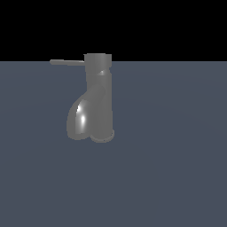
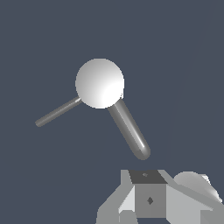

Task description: Turn on the faucet by rotating a designated handle.

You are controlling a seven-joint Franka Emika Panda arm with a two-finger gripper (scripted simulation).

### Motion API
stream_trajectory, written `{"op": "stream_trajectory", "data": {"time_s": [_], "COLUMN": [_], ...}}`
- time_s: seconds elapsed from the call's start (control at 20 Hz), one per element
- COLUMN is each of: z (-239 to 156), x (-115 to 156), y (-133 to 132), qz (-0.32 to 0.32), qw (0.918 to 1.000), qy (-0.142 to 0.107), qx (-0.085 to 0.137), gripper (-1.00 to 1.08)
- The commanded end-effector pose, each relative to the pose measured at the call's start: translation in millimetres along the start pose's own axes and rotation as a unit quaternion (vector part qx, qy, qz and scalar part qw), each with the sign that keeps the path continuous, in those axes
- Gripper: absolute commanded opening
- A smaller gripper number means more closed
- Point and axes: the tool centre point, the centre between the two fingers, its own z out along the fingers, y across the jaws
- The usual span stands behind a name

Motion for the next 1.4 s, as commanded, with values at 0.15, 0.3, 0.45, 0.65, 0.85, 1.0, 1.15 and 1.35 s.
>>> {"op": "stream_trajectory", "data": {"time_s": [0.15, 0.3, 0.45, 0.65, 0.85, 1.0, 1.15, 1.35], "z": [16.6, 26.3, 36.4, 50.5, 65.1, 76.2, 87.5, 102.6], "x": [13.3, 20.0, 26.4, 34.3, 41.6, 46.6, 51.2, 56.7], "y": [-23.0, -35.3, -47.5, -63.6, -79.5, -91.3, -103.0, -118.3], "qz": [0.067, 0.103, 0.140, 0.188, 0.236, 0.271, 0.306, 0.351], "qw": [0.9977, 0.9946, 0.9902, 0.9822, 0.9718, 0.9625, 0.9520, 0.9360], "qy": [-0.006, -0.007, -0.008, -0.007, -0.004, 0.000, 0.006, 0.015], "qx": [0.002, 0.001, 0.000, -0.002, -0.005, -0.007, -0.009, -0.011], "gripper": [-1.00, -1.00, -1.00, -1.00, -1.00, -1.00, -1.00, -1.00]}}
